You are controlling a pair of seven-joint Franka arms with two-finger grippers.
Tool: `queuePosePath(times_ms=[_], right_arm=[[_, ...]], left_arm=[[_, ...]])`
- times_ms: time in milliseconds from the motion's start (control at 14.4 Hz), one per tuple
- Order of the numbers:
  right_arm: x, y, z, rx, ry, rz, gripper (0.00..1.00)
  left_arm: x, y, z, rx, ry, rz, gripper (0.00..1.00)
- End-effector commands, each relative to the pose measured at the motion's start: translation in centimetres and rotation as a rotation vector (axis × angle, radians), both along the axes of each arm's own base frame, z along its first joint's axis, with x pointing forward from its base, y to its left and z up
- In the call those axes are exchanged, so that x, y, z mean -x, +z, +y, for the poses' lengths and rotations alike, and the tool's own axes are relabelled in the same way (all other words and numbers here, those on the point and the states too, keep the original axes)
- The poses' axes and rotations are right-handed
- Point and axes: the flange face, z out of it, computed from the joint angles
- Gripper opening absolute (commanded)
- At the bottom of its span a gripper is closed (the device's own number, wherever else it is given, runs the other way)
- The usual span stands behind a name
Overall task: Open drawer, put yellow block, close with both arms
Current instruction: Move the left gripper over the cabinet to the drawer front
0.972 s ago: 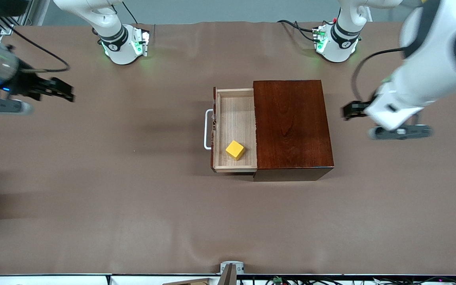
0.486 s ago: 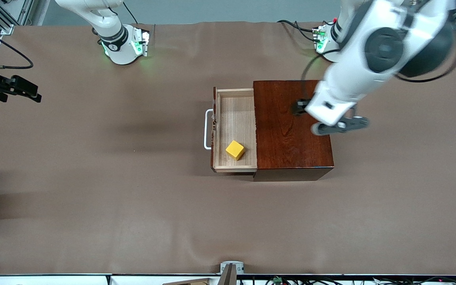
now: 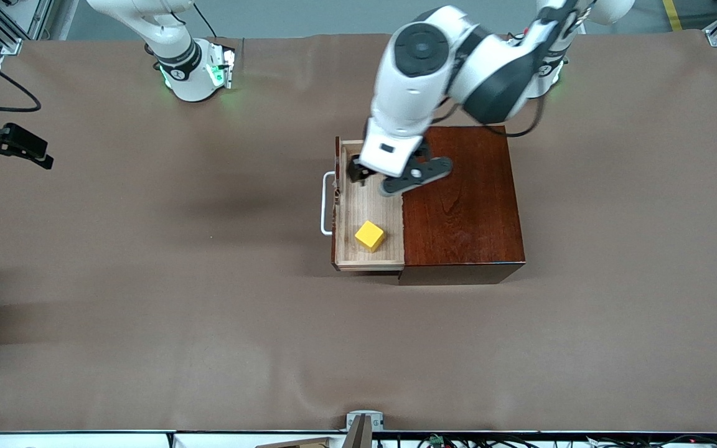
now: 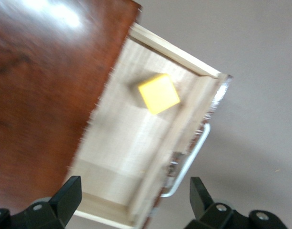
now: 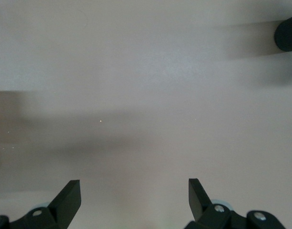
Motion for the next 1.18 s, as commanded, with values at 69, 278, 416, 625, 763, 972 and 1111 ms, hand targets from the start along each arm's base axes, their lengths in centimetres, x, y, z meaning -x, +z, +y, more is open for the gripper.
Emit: queuePosePath(times_ms=[69,278,416,625,763,972,1111], right_arm=[[-0.3,0.2,-0.3,0.006,-0.004,-0.003,1.00],[-0.1,-1.2,-0.4,0.003,-0.007,0.005,1.00],[0.1,-1.4,-0.2,0.003,-0.002,-0.003,1.00],[0.0,-1.2,0.0,0.003,-0.002,0.000,1.00],[-0.1,-1.3,0.0,0.003,-0.002,0.000,1.00],[-0.1,-1.2,0.0,0.005,-0.001,-0.001,1.00],[-0.2,-1.3,0.0,0.003,-0.002,0.000,1.00]], left_arm=[[0.0,-0.1,-2.8,0.050,0.130,-0.008,1.00],[1.6,-1.8,-6.2,0.102,0.287,-0.019,1.00],[2.2,-2.3,-7.7,0.135,0.342,-0.035,1.00],[3.5,-2.3,-8.8,0.145,0.426,-0.010,1.00],[5.3,-3.2,-10.3,0.137,0.524,0.020,1.00],[6.3,-5.1,-11.9,0.141,0.617,0.040,1.00],[5.9,-7.0,-12.3,0.147,0.734,0.058,1.00]])
